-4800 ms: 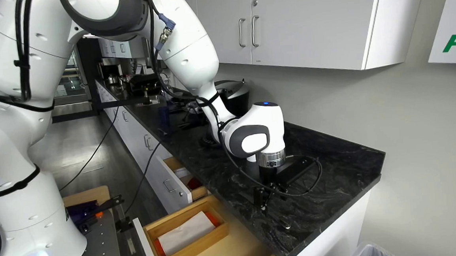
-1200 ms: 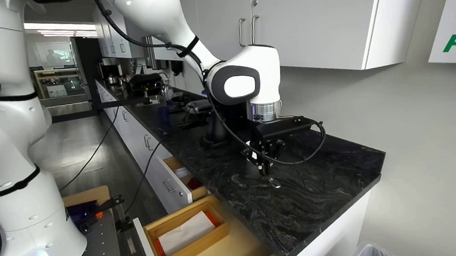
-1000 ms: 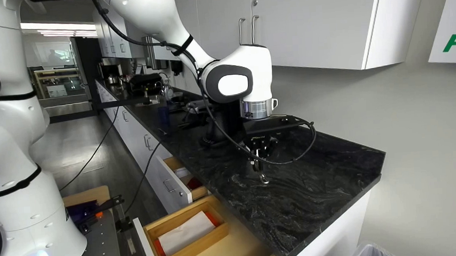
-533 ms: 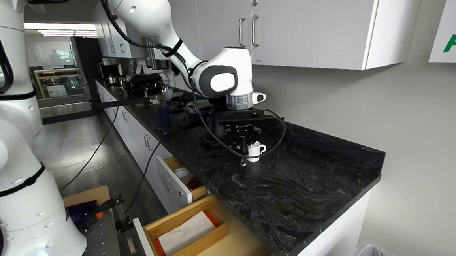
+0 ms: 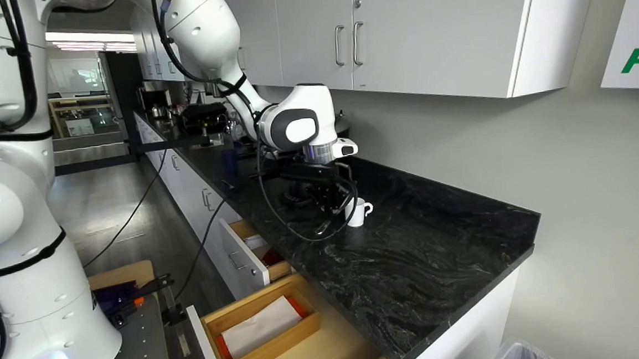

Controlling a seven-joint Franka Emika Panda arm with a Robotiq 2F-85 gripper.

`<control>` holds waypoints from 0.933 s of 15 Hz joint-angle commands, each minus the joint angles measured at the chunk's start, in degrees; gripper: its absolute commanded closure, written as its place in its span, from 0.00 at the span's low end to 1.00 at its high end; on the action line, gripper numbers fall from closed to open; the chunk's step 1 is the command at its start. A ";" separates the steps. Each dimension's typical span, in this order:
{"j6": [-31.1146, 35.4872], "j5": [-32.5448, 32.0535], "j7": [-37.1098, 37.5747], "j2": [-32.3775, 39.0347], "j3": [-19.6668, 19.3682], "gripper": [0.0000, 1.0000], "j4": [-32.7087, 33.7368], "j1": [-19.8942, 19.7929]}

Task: Pick up the butter knife from the countertop and put it inside the open drawer

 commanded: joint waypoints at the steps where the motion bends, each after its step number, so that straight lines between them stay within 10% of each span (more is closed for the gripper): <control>1: 4.55 -3.41 15.10 -3.16 -1.63 0.94 -7.52 2.35; 14: 6.78 -9.08 44.28 -7.07 -2.87 0.94 -18.20 10.91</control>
